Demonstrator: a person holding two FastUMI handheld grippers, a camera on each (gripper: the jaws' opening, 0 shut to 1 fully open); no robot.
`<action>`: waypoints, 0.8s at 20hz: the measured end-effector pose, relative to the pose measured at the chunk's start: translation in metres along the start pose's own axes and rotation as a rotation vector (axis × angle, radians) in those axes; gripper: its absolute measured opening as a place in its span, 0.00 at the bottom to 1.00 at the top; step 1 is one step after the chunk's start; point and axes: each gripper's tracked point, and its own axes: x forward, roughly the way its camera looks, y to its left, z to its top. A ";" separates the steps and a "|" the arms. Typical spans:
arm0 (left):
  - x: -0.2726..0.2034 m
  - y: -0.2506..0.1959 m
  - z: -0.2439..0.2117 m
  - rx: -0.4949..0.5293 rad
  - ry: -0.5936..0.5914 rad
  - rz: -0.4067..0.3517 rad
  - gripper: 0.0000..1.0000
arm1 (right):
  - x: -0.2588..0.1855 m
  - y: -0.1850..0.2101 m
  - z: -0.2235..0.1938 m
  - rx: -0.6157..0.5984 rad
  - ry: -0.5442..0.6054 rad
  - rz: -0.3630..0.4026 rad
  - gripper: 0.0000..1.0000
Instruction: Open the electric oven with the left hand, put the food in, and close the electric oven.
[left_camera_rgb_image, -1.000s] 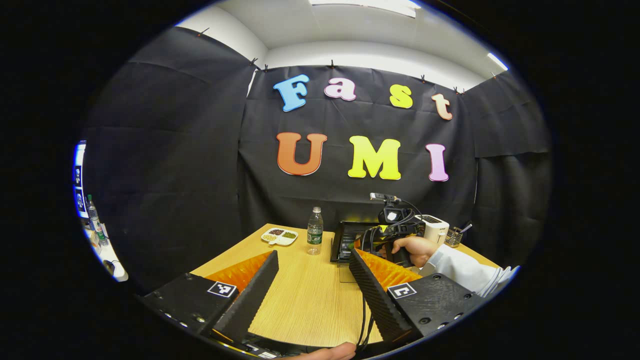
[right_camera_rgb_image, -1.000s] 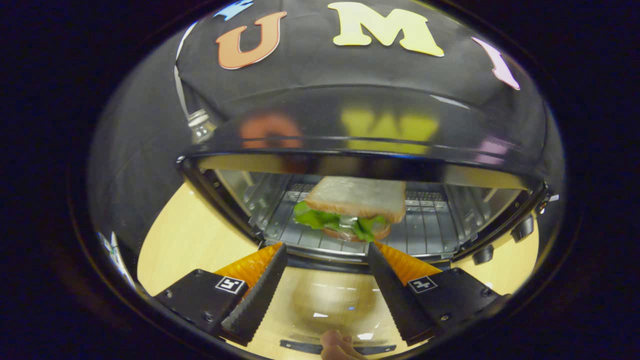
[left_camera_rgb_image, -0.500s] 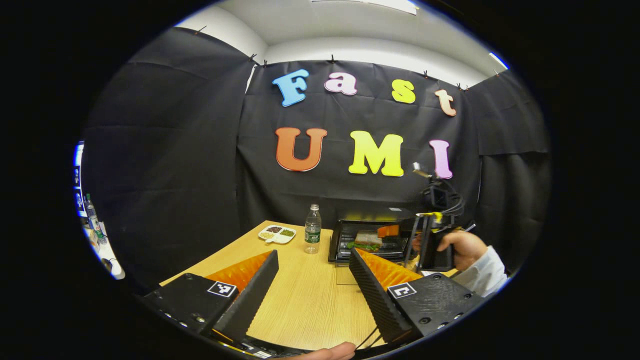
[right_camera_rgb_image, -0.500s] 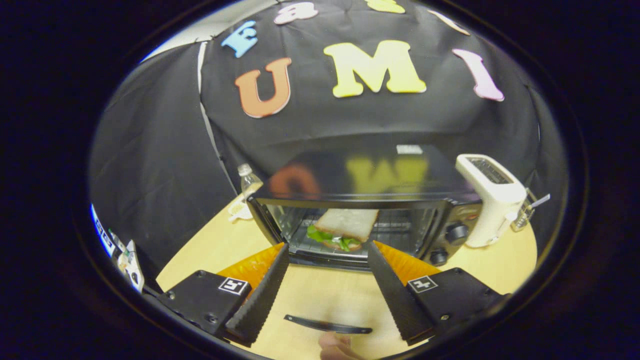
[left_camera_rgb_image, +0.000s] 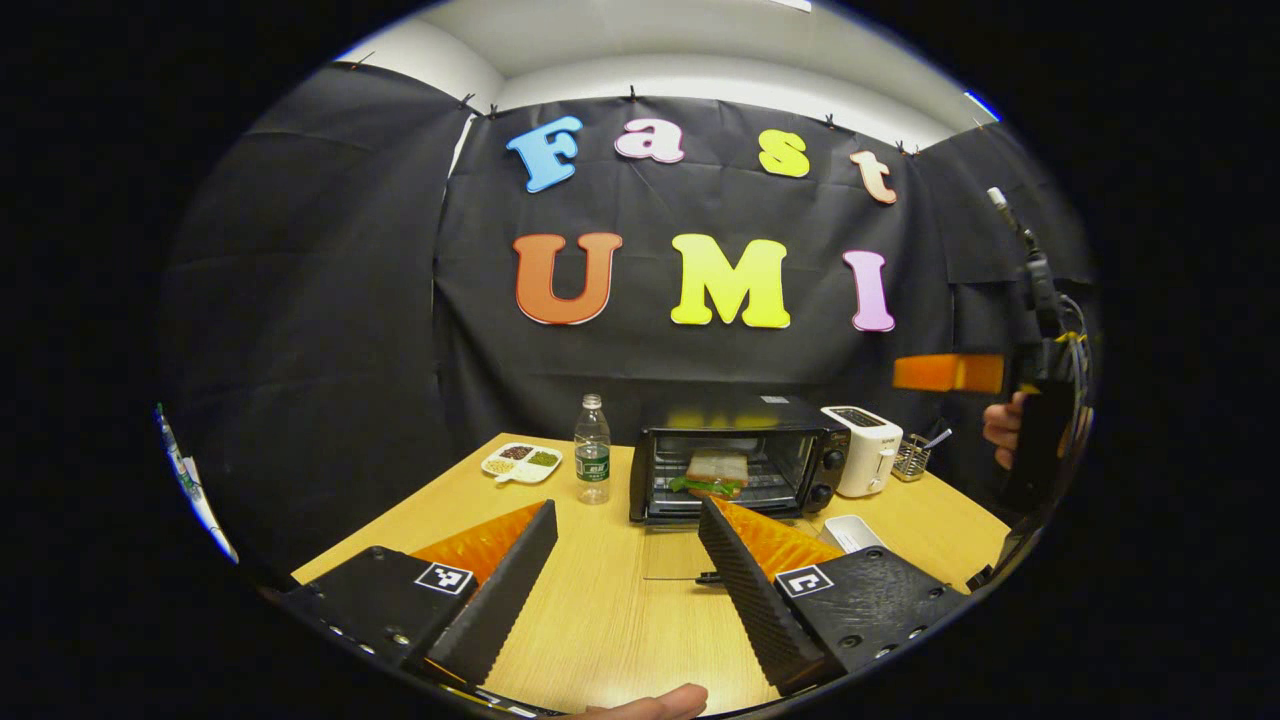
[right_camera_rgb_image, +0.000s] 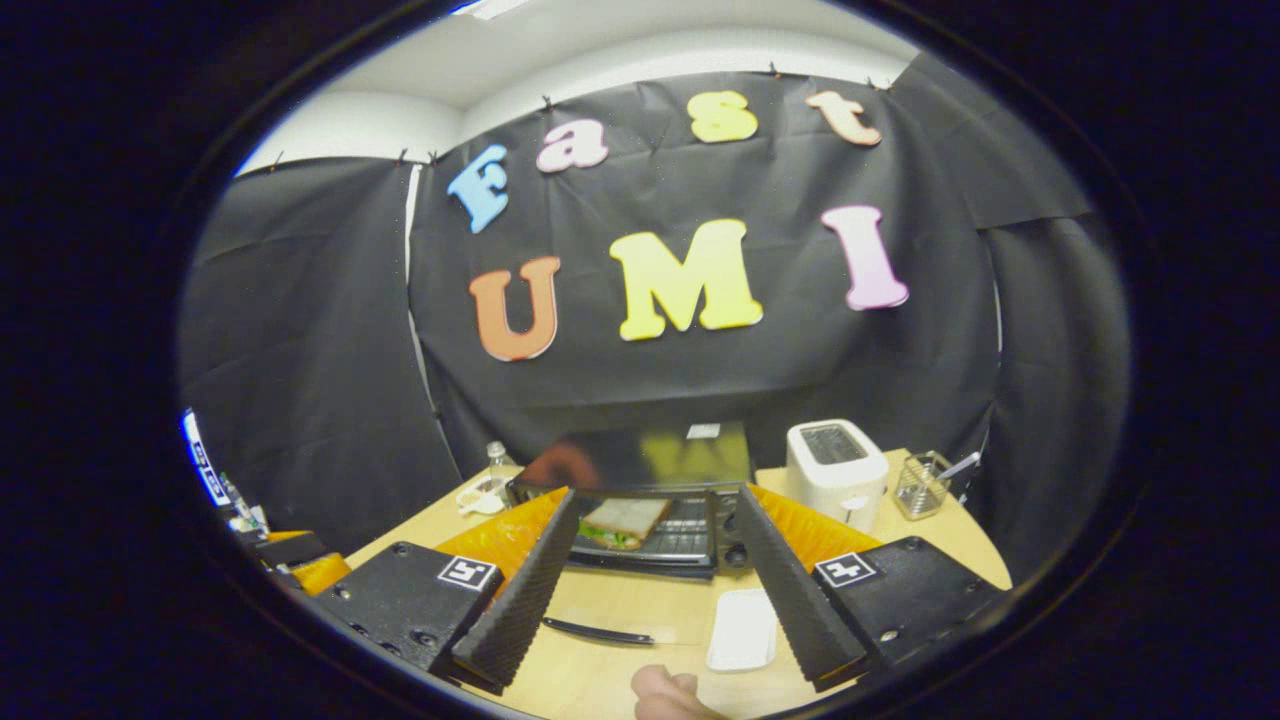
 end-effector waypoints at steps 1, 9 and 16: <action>0.008 -0.006 -0.006 -0.003 0.016 -0.008 0.94 | -0.014 -0.006 0.006 0.003 -0.017 -0.010 0.89; 0.073 -0.067 -0.077 0.014 0.164 -0.097 0.94 | -0.111 -0.065 0.055 -0.022 -0.180 -0.094 0.89; 0.105 -0.114 -0.162 0.039 0.358 -0.139 0.94 | -0.142 -0.110 0.059 -0.042 -0.241 -0.202 0.89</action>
